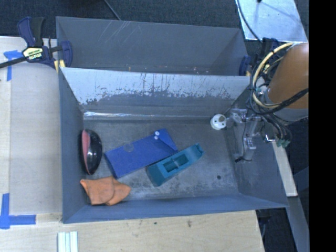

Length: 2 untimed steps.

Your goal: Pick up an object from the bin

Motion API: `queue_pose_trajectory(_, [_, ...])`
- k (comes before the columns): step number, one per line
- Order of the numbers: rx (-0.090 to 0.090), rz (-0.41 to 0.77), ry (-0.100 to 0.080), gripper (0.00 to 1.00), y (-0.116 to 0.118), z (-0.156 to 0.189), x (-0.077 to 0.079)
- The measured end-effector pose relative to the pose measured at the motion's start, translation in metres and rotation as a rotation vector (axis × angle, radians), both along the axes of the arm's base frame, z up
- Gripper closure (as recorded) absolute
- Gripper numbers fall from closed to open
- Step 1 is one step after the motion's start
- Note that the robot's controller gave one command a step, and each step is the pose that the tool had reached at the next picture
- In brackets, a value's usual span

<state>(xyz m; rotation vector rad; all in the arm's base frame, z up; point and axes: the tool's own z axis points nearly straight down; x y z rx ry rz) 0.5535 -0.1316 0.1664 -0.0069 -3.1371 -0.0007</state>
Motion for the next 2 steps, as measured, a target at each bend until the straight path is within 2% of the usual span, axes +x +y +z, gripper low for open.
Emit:
queue_pose_trajectory(1, [-0.001, 0.003, -0.008, 0.00, 0.001, 0.005, 0.002])
queue_pose_trajectory(2, [-0.002, 0.066, -0.013, 0.00, 0.053, -0.064, 0.027])
